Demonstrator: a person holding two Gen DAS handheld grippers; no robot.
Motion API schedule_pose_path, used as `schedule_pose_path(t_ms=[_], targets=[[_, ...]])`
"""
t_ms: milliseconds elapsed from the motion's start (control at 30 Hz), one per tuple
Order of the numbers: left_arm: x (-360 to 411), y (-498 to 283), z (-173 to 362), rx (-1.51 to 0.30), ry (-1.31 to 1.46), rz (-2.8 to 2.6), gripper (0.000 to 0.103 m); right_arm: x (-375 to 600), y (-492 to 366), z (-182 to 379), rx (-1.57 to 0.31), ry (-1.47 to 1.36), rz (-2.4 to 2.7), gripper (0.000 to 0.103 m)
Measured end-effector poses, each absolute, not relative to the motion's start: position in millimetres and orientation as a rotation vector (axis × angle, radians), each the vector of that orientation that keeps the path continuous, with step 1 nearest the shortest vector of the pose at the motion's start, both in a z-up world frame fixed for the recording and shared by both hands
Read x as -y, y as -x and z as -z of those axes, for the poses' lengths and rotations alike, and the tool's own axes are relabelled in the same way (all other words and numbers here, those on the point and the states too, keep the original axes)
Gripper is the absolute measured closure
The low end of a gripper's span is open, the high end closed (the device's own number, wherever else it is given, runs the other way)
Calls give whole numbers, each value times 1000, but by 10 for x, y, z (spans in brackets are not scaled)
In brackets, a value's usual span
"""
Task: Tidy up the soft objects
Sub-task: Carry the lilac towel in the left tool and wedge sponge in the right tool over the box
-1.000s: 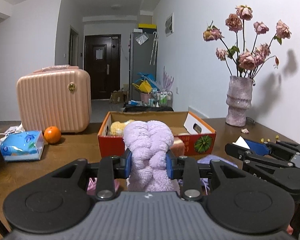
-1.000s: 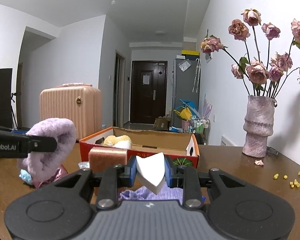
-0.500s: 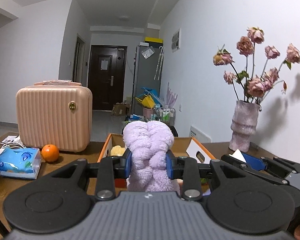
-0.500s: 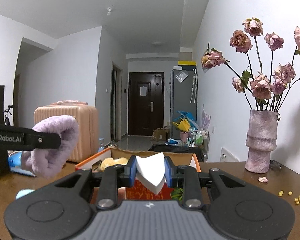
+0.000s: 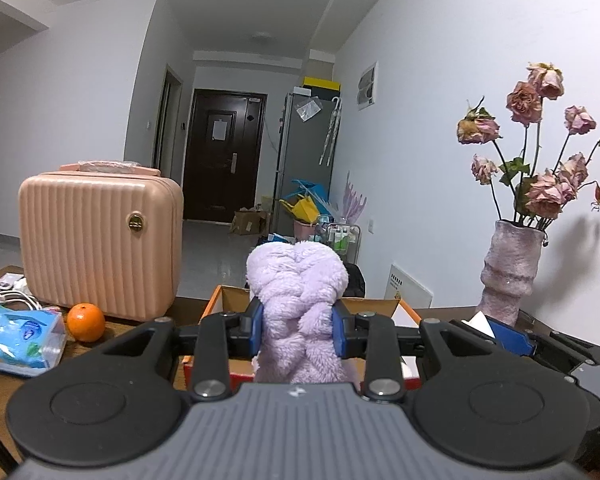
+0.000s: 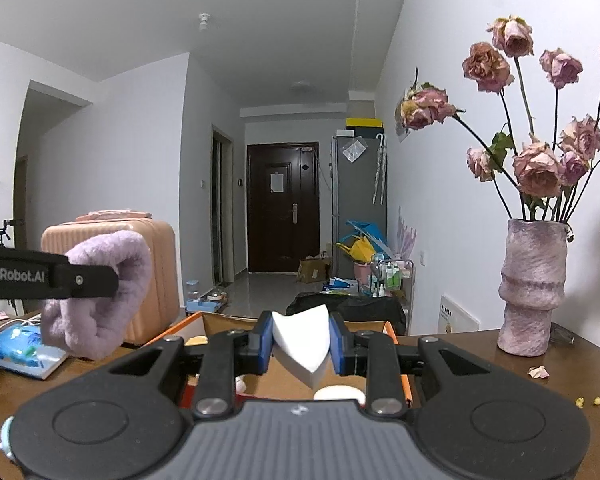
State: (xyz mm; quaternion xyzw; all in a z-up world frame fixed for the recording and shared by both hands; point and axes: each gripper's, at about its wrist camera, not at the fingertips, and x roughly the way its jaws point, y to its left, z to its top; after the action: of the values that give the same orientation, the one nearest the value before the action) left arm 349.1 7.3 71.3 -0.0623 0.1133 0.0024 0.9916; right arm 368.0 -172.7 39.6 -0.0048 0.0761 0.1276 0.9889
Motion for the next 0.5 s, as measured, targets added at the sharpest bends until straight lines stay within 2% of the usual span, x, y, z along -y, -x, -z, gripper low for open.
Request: schedule_pose_path(t_ms=[500], targets=[[-56, -4247, -615, -264, 118, -4, 70, 1686, -4444, -411, -202, 6, -243, 75]])
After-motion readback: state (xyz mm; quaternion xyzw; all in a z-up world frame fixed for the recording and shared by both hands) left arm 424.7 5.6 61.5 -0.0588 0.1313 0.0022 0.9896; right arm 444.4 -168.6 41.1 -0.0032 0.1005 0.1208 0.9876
